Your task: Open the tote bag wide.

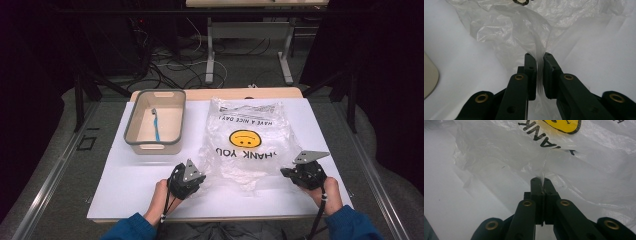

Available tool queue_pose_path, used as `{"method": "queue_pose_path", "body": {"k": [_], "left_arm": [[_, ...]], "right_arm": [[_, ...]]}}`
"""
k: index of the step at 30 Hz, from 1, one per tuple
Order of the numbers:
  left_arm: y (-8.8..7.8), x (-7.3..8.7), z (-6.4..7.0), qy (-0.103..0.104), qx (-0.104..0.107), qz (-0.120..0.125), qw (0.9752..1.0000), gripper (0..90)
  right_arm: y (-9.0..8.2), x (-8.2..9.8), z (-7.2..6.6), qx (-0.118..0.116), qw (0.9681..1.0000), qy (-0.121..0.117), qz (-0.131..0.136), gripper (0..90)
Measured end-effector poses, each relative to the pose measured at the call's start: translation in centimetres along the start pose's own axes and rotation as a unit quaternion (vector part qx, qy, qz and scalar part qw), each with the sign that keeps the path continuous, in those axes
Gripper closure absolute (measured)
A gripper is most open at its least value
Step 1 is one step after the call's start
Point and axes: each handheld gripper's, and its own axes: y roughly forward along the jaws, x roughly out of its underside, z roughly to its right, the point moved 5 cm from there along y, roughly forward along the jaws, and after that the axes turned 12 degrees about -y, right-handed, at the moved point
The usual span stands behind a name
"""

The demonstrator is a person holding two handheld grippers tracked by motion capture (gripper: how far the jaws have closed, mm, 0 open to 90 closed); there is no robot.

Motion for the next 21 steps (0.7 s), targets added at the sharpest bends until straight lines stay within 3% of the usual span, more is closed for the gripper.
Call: {"method": "queue_pose_path", "body": {"k": [5,6,8,14,16,21], "left_arm": [[0.1,-0.2,0.0,0.003,-0.007,0.006,0.9999,75.1],[-0.1,-0.3,0.2,0.007,-0.006,-0.005,1.0000,71.4],[0.0,-0.5,0.4,0.007,-0.014,0.005,0.9999,62.4],[-0.1,-1.2,0.7,0.022,-0.032,-0.005,0.9992,35.0],[0.0,-1.4,0.9,0.023,-0.041,0.004,0.9989,31.4],[0.7,-1.7,1.1,0.036,-0.042,-0.005,0.9985,29.7]], "right_arm": [[0.1,-0.1,-0.1,-0.001,1.0000,0.002,0.000,90.0],[0.1,0.0,-0.1,-0.005,1.0000,0.002,-0.004,90.0],[0.1,0.0,-0.1,-0.003,1.0000,0.004,-0.005,90.0],[0.5,0.0,-0.3,-0.011,0.9999,0.000,-0.012,90.0],[0.6,0.1,-0.4,-0.013,0.9998,0.000,-0.017,90.0],[0.8,0.3,-0.4,-0.022,0.9992,0.005,-0.034,89.6]]}}
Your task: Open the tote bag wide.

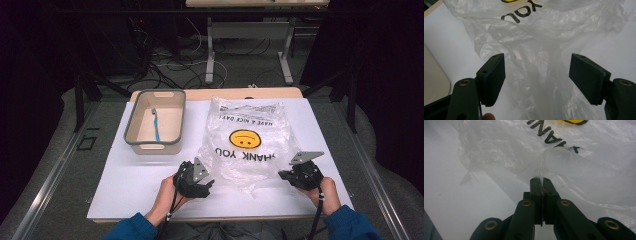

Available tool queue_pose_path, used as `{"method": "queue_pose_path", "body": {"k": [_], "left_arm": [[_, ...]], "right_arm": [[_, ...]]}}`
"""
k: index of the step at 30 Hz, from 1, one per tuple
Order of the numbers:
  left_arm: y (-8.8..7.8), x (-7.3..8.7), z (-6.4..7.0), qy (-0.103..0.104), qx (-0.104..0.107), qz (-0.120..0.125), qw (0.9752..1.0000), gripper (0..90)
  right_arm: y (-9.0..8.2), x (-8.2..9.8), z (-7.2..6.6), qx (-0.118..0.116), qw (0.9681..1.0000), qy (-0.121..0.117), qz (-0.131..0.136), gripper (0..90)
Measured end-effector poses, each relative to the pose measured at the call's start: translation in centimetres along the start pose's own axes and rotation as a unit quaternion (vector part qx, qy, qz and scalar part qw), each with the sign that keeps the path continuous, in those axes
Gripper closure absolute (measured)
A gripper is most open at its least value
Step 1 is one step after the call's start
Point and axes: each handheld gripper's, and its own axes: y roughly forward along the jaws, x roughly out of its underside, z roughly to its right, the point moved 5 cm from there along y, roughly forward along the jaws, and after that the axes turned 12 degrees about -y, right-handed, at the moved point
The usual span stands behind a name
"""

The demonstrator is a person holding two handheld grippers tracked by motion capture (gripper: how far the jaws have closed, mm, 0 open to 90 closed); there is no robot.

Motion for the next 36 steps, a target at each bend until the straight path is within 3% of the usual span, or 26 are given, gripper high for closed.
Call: {"method": "queue_pose_path", "body": {"k": [4,10,17,21,24,28,32,33,34,35,36], "left_arm": [[0.9,-0.3,0.0,0.007,0.001,-0.007,1.0000,40.3],[1.5,-0.4,0.0,0.008,0.013,-0.009,0.9998,65.9],[2.0,-0.2,-0.1,0.004,0.013,-0.002,0.9999,81.3],[1.8,-0.1,-0.2,0.004,0.018,-0.008,0.9998,85.9],[1.8,-0.2,-0.3,-0.001,0.013,0.007,0.9999,86.9],[1.6,-0.2,-0.4,0.001,0.017,0.000,0.9998,87.3],[1.3,-0.4,-0.6,-0.004,0.015,0.010,0.9998,87.3],[1.3,-0.4,-0.6,-0.004,0.015,0.010,0.9998,87.4],[1.3,-0.5,-0.8,-0.010,0.011,0.023,0.9996,87.4],[1.1,-0.5,-0.9,-0.007,0.016,0.014,0.9998,87.4],[1.2,-0.5,-0.9,-0.009,0.009,0.022,0.9997,87.4]], "right_arm": [[0.3,0.1,-0.1,-0.004,1.0000,0.005,-0.007,89.0],[0.6,0.4,-0.1,-0.005,0.9998,0.009,-0.016,88.0],[0.8,0.5,-0.1,-0.011,0.9996,0.007,-0.023,83.2],[0.7,0.4,-0.1,-0.008,0.9998,-0.001,-0.019,74.3],[0.5,0.2,-0.3,-0.013,0.9997,-0.004,-0.019,63.7],[0.2,-0.2,-0.4,-0.003,0.9999,-0.012,-0.012,53.5],[0.2,-0.5,-0.5,0.006,0.9999,-0.012,-0.005,52.4],[0.1,-0.5,-0.5,-0.002,0.9997,-0.018,-0.016,53.3],[0.2,-0.5,-0.5,0.002,0.9998,-0.019,-0.011,54.0],[0.2,-0.5,-0.5,0.004,0.9998,-0.018,-0.013,56.6],[0.2,-0.5,-0.5,0.004,0.9997,-0.019,-0.013,59.2]]}}
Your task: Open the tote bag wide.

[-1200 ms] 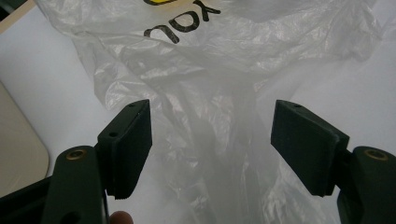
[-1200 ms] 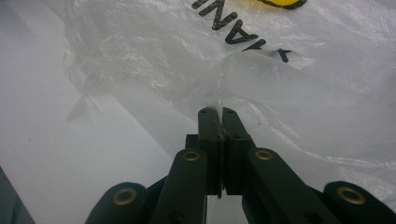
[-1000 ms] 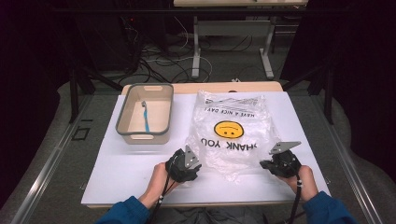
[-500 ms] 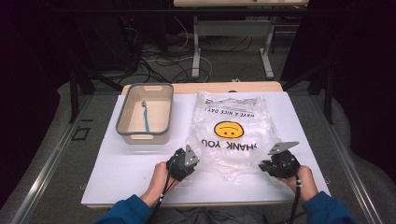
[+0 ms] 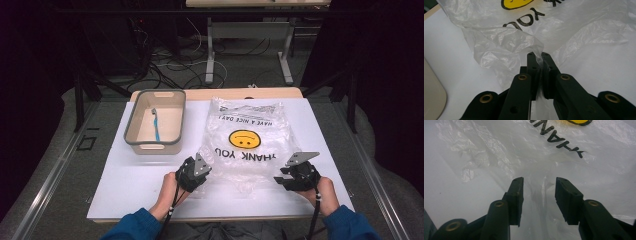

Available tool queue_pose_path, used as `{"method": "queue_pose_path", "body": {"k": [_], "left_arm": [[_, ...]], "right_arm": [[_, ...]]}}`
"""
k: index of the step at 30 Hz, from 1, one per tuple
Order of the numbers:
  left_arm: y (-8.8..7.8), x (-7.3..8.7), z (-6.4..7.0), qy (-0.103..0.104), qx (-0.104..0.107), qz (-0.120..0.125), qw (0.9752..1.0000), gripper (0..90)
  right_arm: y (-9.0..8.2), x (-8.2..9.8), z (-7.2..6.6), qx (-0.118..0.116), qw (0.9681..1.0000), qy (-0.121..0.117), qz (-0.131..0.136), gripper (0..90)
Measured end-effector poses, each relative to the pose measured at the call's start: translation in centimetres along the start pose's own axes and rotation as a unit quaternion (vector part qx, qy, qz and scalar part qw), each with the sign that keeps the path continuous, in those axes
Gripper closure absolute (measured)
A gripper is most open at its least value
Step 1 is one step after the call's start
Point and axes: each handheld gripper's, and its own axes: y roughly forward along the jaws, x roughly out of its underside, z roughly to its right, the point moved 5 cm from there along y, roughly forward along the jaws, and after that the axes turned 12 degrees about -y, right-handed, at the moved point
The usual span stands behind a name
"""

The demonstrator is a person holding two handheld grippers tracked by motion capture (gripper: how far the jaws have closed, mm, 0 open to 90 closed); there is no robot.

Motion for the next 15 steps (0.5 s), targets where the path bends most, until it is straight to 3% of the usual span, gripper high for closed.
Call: {"method": "queue_pose_path", "body": {"k": [8,15], "left_arm": [[-0.05,0.00,-0.20,-0.001,0.008,-0.007,0.9999,86.9],[0.19,0.09,-0.21,0.006,0.004,-0.008,0.9999,82.3]], "right_arm": [[-0.01,-0.19,-0.05,0.007,0.9999,-0.013,0.003,83.5],[-0.23,-0.42,-0.11,0.015,0.9997,-0.012,0.014,89.8]]}}
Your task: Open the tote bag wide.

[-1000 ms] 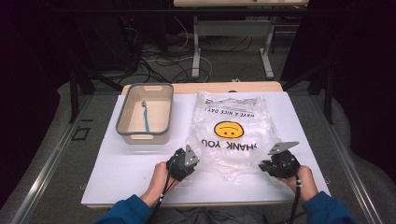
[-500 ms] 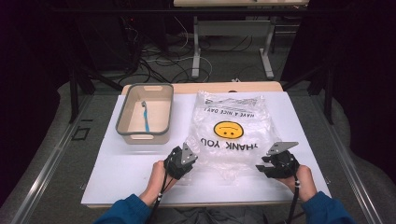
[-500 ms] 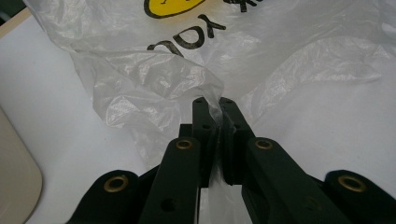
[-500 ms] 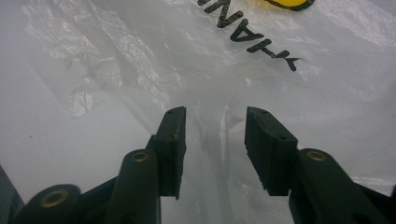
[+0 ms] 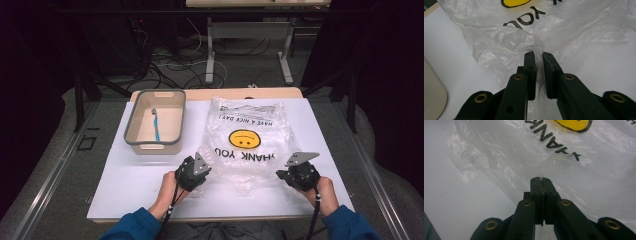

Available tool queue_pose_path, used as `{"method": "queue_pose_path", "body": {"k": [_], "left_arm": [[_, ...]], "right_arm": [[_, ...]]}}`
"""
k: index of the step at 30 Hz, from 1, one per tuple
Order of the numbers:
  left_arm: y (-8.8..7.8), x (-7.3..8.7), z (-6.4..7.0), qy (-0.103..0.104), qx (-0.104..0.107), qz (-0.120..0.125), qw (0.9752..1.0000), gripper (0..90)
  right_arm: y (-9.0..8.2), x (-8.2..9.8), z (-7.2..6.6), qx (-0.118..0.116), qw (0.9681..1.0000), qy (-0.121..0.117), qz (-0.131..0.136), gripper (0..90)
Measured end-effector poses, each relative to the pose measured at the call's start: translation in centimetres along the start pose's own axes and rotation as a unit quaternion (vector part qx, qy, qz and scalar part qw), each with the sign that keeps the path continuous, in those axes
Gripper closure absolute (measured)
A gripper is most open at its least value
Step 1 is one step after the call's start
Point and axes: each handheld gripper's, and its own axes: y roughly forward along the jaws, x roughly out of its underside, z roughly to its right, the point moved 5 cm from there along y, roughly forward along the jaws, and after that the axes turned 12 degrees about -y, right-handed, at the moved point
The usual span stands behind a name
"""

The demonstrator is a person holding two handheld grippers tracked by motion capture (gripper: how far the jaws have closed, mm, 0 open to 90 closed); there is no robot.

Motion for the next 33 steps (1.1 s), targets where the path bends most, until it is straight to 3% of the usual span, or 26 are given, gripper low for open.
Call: {"method": "queue_pose_path", "body": {"k": [3,6,12,18,19,25,29,33], "left_arm": [[0.0,0.0,0.1,-0.001,0.004,-0.005,1.0000,78.8],[-0.2,-0.2,0.4,0.008,0.010,-0.011,0.9999,69.9],[-0.5,-0.7,1.1,0.018,0.002,-0.016,0.9997,41.1],[-0.7,-1.2,1.6,0.030,-0.005,-0.005,0.9995,27.3],[-0.8,-1.3,1.5,0.033,-0.005,-0.012,0.9994,26.1],[-0.4,-1.4,1.1,0.036,-0.025,-0.015,0.9989,26.5],[-0.1,-1.4,0.8,0.031,-0.040,-0.013,0.9986,34.3],[0.2,-1.9,0.6,0.041,-0.050,0.010,0.9979,51.1]], "right_arm": [[-0.2,-0.1,-0.1,-0.004,1.0000,0.003,0.002,90.0],[-0.4,-0.2,0.0,-0.001,1.0000,0.001,0.009,90.0],[-0.7,-0.4,0.0,0.000,0.9999,0.005,0.016,90.0],[-0.9,-0.7,0.0,0.003,0.9996,0.006,0.026,90.0],[-1.0,-0.7,0.0,0.002,0.9996,0.008,0.027,90.0],[-1.3,-0.8,0.2,0.009,0.9993,0.009,0.035,90.0],[-1.5,-0.8,0.3,0.006,0.9992,0.010,0.039,90.0],[-1.5,-0.8,0.3,0.005,0.9992,0.012,0.039,90.0]]}}
